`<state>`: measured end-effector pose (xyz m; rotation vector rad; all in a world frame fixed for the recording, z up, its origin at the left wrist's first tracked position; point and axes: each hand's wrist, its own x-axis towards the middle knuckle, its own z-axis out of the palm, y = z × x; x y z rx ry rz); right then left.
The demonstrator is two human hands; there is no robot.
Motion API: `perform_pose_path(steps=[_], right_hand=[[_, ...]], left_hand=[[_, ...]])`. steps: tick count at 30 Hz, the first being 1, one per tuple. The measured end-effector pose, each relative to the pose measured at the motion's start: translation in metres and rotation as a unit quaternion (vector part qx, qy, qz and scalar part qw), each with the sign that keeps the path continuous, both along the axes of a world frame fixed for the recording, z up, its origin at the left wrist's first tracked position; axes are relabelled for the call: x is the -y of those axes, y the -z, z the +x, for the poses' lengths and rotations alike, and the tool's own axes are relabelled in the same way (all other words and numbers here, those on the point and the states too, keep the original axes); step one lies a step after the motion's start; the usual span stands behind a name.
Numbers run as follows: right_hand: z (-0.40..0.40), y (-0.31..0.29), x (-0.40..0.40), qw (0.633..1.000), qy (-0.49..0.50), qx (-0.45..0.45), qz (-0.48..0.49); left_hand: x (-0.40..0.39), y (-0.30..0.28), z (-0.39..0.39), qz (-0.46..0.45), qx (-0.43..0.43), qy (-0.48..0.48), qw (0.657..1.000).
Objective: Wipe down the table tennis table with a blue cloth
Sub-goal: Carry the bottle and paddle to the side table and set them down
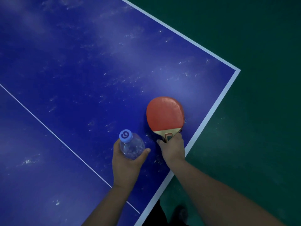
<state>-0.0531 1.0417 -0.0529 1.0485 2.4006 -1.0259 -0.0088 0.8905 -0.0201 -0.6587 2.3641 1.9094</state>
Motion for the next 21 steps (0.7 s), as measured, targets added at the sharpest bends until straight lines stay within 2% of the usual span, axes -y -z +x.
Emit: perform_pose_path(steps=[7, 11, 16, 21], right_hand=[[-0.004, 0.001, 0.0, 0.998, 0.057, 0.034, 0.006], [0.001, -0.006, -0.015, 0.998, 0.025, 0.057, 0.014], [0.04, -0.025, -0.049, 0.999, 0.027, 0.021, -0.022], [0.109, -0.041, -0.096, 0.995, 0.086, -0.015, -0.039]], left_hand=[[0.0, 0.0, 0.003, 0.002, -0.001, 0.004, 1.0], [-0.003, -0.002, 0.004, 0.012, -0.009, 0.017, 1.0], [-0.02, -0.01, 0.011, 0.014, -0.027, 0.05, 0.998], [-0.058, -0.017, 0.033, 0.031, -0.031, 0.142, 0.989]])
